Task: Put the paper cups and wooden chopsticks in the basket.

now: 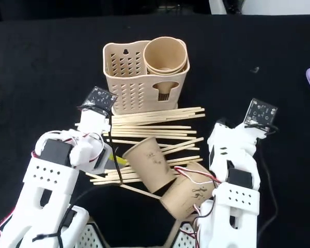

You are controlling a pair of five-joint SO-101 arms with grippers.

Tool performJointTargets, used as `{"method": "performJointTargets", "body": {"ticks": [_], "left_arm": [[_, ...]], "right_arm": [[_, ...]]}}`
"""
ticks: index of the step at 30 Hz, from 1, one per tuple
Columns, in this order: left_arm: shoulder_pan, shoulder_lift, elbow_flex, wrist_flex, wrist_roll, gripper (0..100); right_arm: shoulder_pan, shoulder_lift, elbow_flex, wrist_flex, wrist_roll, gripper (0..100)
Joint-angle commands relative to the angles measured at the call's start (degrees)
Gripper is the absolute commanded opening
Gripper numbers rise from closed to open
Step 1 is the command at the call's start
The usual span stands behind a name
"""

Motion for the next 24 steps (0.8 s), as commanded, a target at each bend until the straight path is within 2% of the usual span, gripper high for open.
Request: {"method": "performJointTargets", "body": {"ticks": [1,3,6,10,14,17,21,24], "left_arm": [[1.36,-0.88,0.22,-1.85,2.55,37],[2.77,-0.88,1.8,-3.69,2.55,37],[3.82,-0.88,5.76,-7.38,2.55,37],[0.75,-0.88,8.57,-7.74,2.11,37],[-3.38,-0.88,8.48,-8.26,2.37,37],[-4.26,-0.88,8.84,-8.26,2.55,37],[-4.26,-0.79,9.54,-7.82,2.64,37],[-4.35,-0.88,11.38,-8.18,2.64,37]], "right_arm": [[0.88,-1.01,-1.27,-0.97,1.05,1.2],[0.97,-1.01,-4.62,2.46,1.14,1.2],[0.88,-1.01,-14.55,13.27,3.96,1.2],[0.62,-0.57,-30.55,28.84,17.67,2.8],[0.53,-0.48,-42.33,43.96,29.54,17.6],[-1.85,-0.48,-44.53,53.1,36.31,24.7],[-9.85,-0.48,-40.04,61.89,50.02,20.1],[-15.38,-0.48,-36.7,65.32,56.35,19.2]]}}
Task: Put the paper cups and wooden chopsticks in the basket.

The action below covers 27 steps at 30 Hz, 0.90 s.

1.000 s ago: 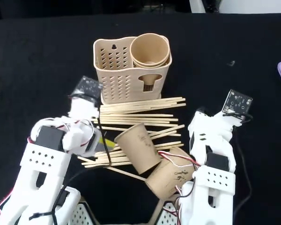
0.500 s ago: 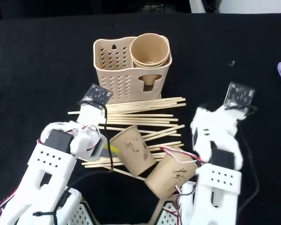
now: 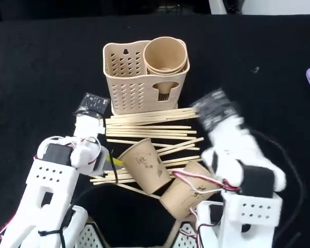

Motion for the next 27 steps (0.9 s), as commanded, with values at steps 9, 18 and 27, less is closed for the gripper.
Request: {"method": "performJointTargets", "body": {"ticks": [9,18,27], "left_arm": [[-0.48,-0.88,0.75,-0.35,0.53,37],[-0.48,-0.88,0.84,-0.18,0.53,37],[-0.48,-0.88,0.75,-0.53,0.18,28]], "right_arm": [[-8.97,12.26,2.07,3.52,7.21,25.8],[-9.14,26.77,-2.15,4.04,14.07,25.8],[-9.14,27.03,-1.36,10.64,29.98,19.4]]}}
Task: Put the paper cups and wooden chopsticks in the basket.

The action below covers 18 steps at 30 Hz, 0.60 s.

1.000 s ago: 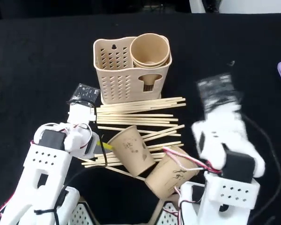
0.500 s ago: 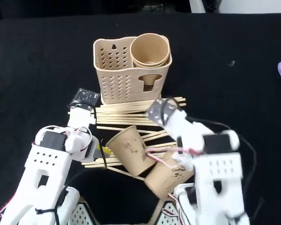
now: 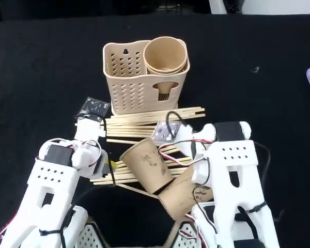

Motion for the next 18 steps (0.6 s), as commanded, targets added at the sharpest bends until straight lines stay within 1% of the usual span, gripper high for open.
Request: {"method": "performJointTargets", "body": {"ticks": [1,4,7,12,18], "left_arm": [[-0.57,-0.88,-0.48,-0.53,0.09,28],[-0.57,-0.88,-0.48,-0.53,0.0,28],[-0.57,-0.88,-0.48,-0.53,0.0,28],[-0.57,-0.88,-0.48,-0.62,0.09,28],[-0.57,-0.88,-0.48,-0.62,0.26,28]], "right_arm": [[-0.53,0.4,-0.48,1.67,6.15,17.5],[-0.53,0.4,1.45,1.58,7.56,9.3],[-0.09,0.04,0.66,1.58,7.21,0.7],[1.32,-0.04,-4.09,1.85,5.54,1.1],[3.08,-0.04,-9.36,1.93,5.54,1.1]]}}
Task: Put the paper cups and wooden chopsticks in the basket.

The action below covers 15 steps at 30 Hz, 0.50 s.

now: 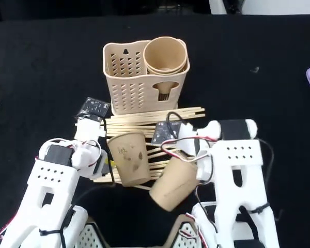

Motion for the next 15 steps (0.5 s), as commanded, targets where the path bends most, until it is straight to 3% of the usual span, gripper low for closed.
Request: {"method": "performJointTargets", "body": {"ticks": [1,8,15], "left_arm": [[-0.48,-0.88,-0.48,-0.62,0.26,28],[-0.48,-0.88,-0.48,-0.62,0.18,28],[-0.48,-0.88,-0.48,-0.62,0.0,28]], "right_arm": [[1.05,-0.04,-4.7,1.76,-0.88,1.1],[5.27,-5.32,-16.31,1.76,-1.76,1.1],[18.73,-6.46,-20.35,0.53,4.75,1.1]]}}
